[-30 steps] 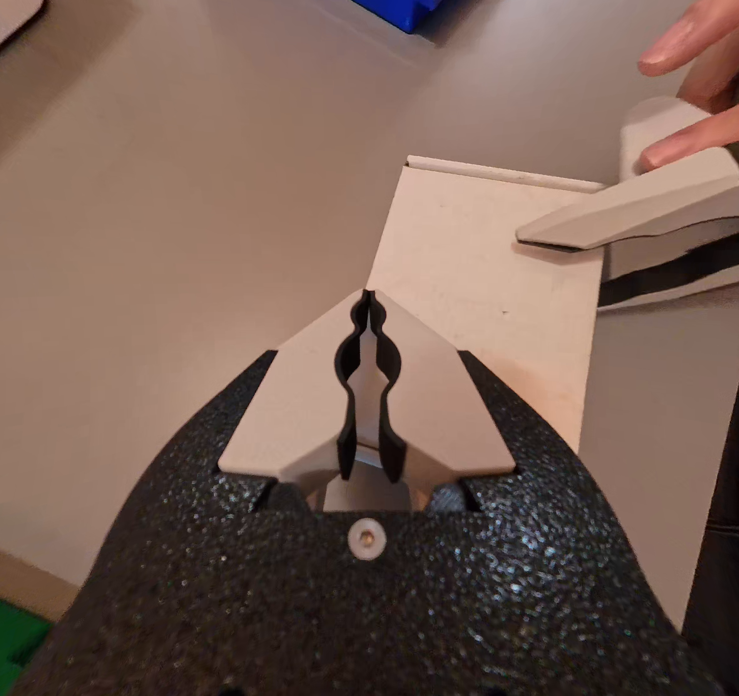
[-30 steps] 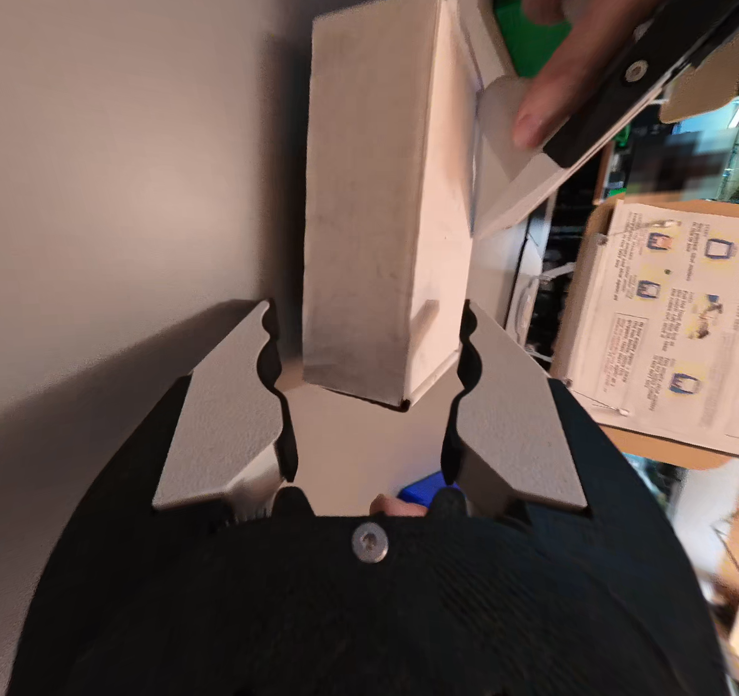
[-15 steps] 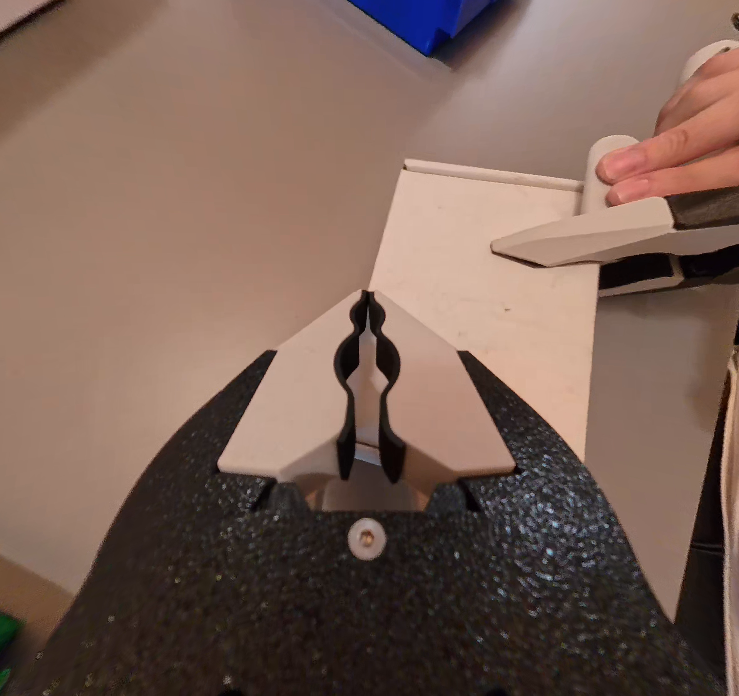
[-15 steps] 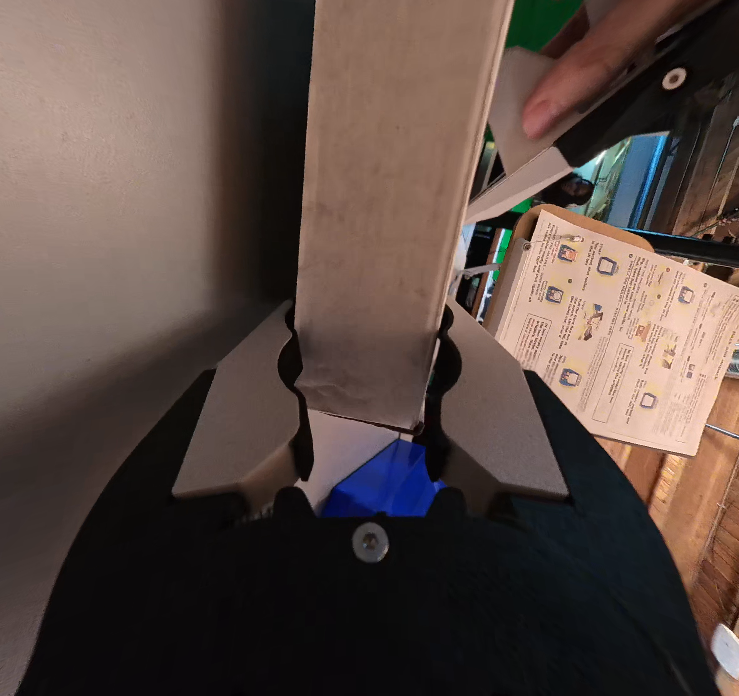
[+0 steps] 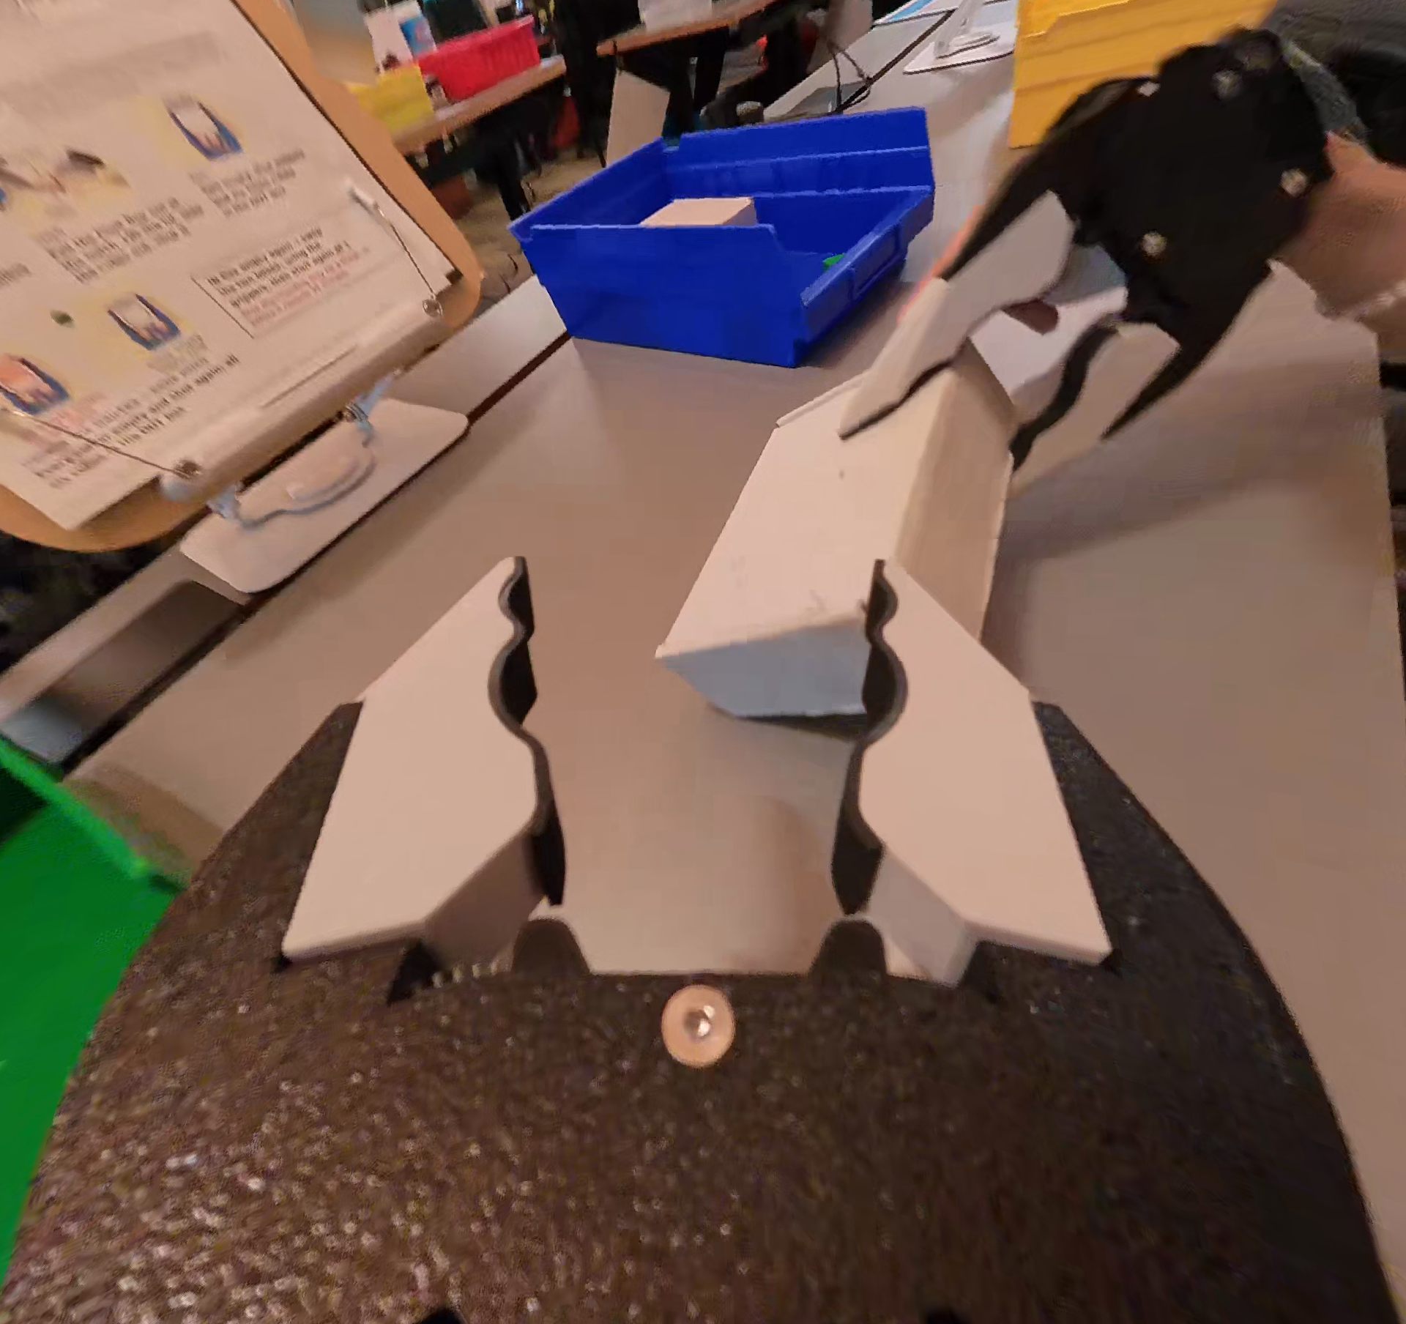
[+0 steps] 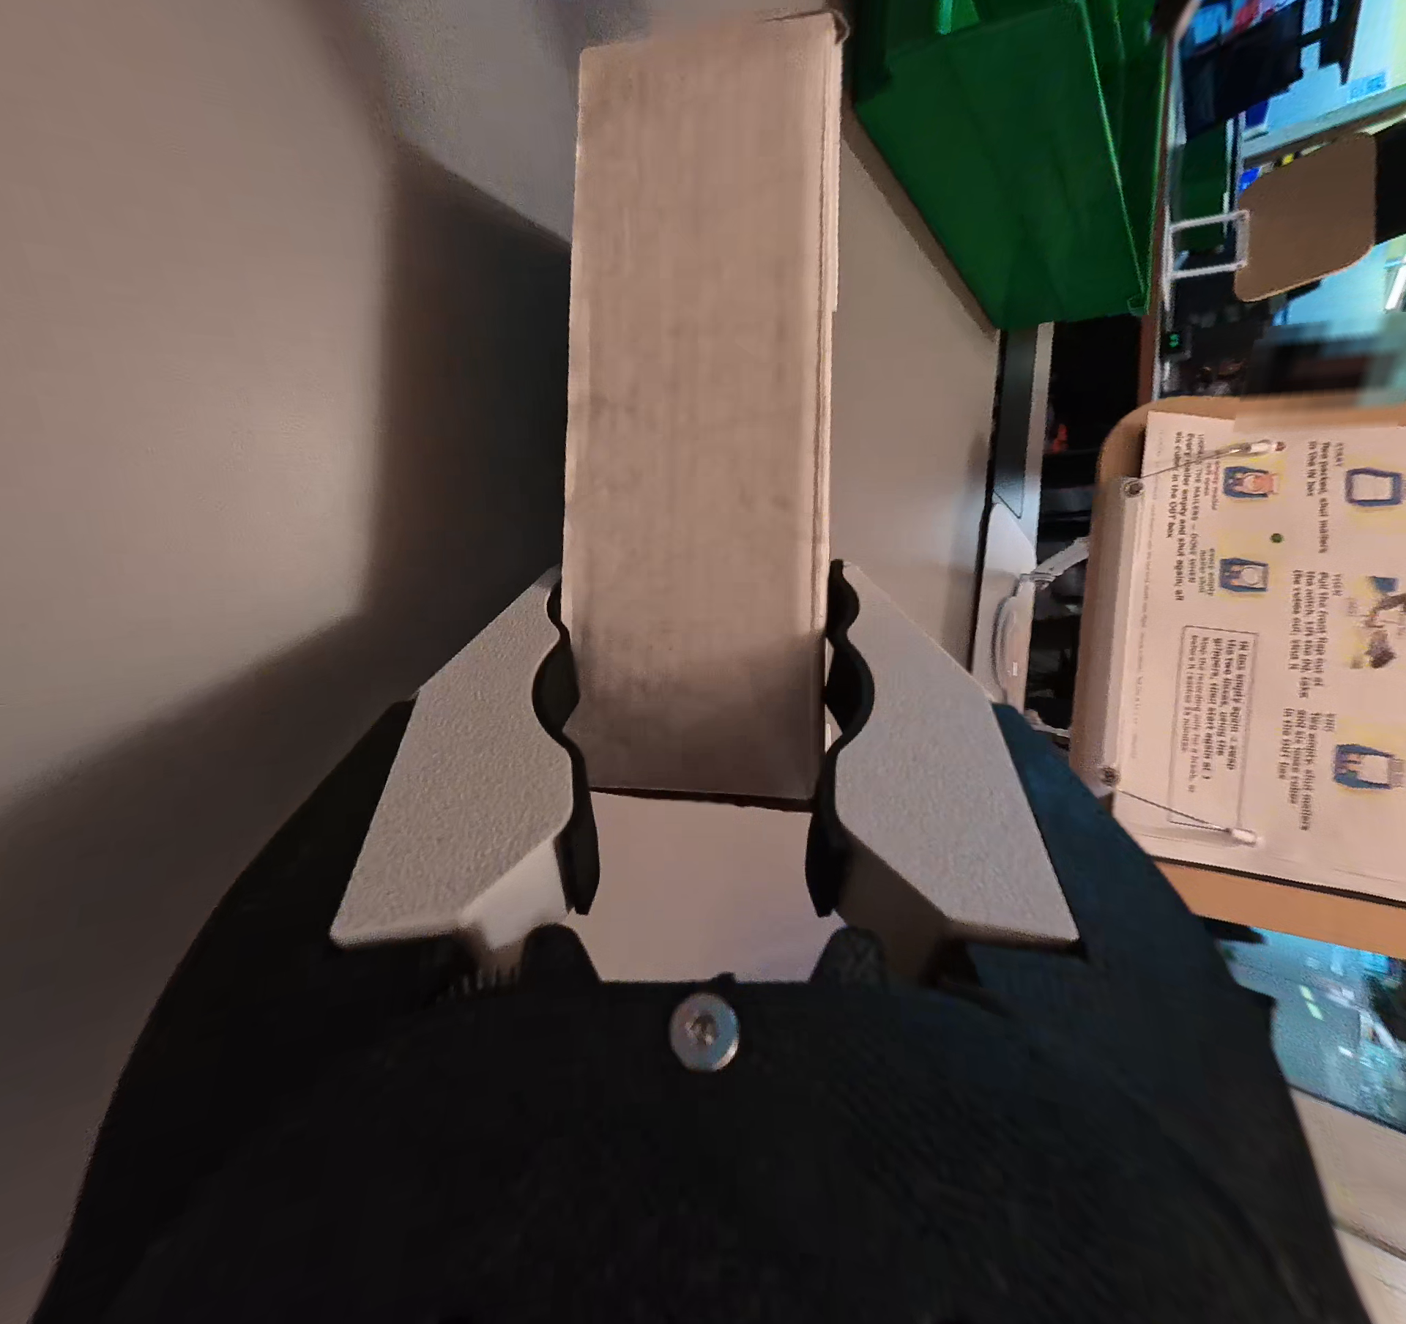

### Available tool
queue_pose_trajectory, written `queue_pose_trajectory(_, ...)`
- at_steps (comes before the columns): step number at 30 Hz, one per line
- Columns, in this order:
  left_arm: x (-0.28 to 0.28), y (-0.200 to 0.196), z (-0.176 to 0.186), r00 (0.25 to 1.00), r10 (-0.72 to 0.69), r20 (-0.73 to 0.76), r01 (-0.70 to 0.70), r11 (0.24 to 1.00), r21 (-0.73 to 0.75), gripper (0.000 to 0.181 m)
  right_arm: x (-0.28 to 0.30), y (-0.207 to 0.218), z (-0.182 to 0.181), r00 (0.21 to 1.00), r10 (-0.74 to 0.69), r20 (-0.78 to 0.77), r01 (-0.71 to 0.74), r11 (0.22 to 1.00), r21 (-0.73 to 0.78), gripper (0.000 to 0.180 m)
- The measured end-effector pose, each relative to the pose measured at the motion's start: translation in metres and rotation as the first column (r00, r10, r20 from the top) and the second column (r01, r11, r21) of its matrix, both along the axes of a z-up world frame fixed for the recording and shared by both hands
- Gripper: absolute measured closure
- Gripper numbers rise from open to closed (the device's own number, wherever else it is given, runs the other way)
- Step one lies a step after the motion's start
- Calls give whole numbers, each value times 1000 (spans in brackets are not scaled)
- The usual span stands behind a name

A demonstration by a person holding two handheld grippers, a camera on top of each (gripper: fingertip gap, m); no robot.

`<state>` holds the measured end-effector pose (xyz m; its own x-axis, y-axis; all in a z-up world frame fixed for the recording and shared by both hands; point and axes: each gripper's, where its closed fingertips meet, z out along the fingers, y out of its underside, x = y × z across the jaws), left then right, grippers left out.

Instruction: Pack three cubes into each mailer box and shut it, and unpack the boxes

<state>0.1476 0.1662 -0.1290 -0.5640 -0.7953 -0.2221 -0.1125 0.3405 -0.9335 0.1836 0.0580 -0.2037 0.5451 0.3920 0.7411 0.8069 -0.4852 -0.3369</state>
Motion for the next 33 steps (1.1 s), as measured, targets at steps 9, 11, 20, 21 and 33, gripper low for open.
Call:
queue_pose_trajectory(9, -20, 25, -67, 987, 56, 149, -114, 901, 419, 62, 7, 1, 0, 991, 38, -130, -40, 999, -16, 115)
queue_pose_trajectory(11, -11, 18, -77, 979, 14, 205, -121, 846, 520, 61, 8, 2, 1, 988, 45, -150, -49, 999, -21, 115)
queue_pose_trajectory(20, 45, -38, -76, 904, -166, 394, -90, 827, 555, 84, 10, 4, 3, 976, 52, -213, -64, 997, -51, 114)
queue_pose_trajectory(21, 49, -43, -74, 898, -169, 406, -88, 836, 542, 79, 10, 4, 3, 974, 53, -220, -65, 997, -51, 114)
queue_pose_trajectory(33, 62, -56, -69, 885, -213, 415, -13, 877, 480, 79, 11, 10, 5, 958, 54, -281, -68, 997, -41, 114)
